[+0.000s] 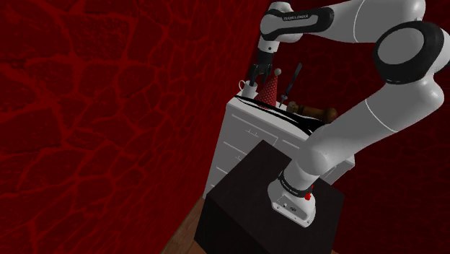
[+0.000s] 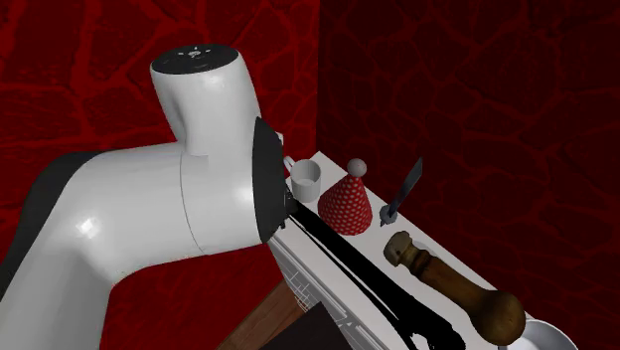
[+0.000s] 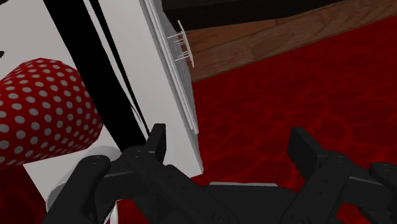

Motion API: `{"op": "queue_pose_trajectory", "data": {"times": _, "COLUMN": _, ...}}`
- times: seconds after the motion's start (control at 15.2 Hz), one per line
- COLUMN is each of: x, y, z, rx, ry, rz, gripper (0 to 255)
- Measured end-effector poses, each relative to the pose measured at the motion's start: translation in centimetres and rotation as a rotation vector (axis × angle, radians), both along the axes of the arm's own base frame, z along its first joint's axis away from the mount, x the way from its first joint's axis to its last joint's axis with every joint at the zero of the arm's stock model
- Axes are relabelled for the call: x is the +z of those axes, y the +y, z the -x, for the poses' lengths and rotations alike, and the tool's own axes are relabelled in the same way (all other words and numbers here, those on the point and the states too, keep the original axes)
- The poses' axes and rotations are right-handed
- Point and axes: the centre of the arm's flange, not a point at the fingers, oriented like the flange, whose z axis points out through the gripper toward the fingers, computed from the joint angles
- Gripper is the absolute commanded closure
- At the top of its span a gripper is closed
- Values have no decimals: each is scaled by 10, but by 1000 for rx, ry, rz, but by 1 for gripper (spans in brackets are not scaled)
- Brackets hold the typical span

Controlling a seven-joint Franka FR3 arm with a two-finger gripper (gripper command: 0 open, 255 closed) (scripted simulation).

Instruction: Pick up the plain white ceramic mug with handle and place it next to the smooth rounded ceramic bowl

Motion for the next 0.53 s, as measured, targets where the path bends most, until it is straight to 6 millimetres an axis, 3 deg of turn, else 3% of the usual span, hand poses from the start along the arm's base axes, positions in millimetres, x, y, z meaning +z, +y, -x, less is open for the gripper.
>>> {"op": "queue_pose_trajectory", "data": {"times": 0.53, "x": -32, "y": -85, "z": -43, "rx": -49, "ry": -3, "rz": 13, "gripper": 0}}
